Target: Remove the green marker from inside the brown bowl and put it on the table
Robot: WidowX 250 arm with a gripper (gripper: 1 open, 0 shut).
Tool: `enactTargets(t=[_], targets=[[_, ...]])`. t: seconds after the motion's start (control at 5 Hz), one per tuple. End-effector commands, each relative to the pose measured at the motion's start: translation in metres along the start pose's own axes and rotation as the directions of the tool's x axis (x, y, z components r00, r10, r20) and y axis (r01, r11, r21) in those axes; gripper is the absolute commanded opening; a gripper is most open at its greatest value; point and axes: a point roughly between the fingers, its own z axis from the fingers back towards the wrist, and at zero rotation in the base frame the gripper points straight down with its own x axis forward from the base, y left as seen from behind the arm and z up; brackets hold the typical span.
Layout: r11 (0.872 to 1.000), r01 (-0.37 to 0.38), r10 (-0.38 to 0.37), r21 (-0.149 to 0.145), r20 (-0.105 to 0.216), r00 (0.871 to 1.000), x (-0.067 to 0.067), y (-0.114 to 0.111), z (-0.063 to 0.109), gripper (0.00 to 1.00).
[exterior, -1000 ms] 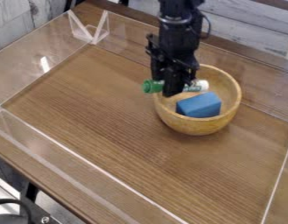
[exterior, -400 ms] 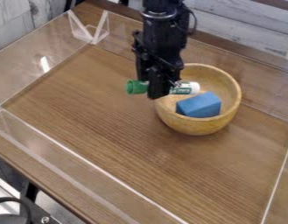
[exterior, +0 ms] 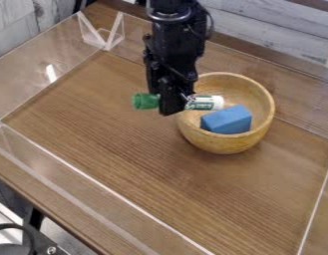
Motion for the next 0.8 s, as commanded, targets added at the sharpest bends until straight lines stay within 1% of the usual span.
enactTargets(t=[0.0, 0.4, 0.6], targets=[[0.999, 0.023, -0.024, 0.024, 0.049, 0.998, -0.005, 0.0, 0.015, 0.0], [0.996, 0.083, -0.084, 0.014, 0.066, 0.994, -0.024, -0.008, 0.015, 0.0], [0.994, 0.106, -0.106, 0.007, 0.078, 0.991, -0.03, -0.011, 0.014, 0.0]])
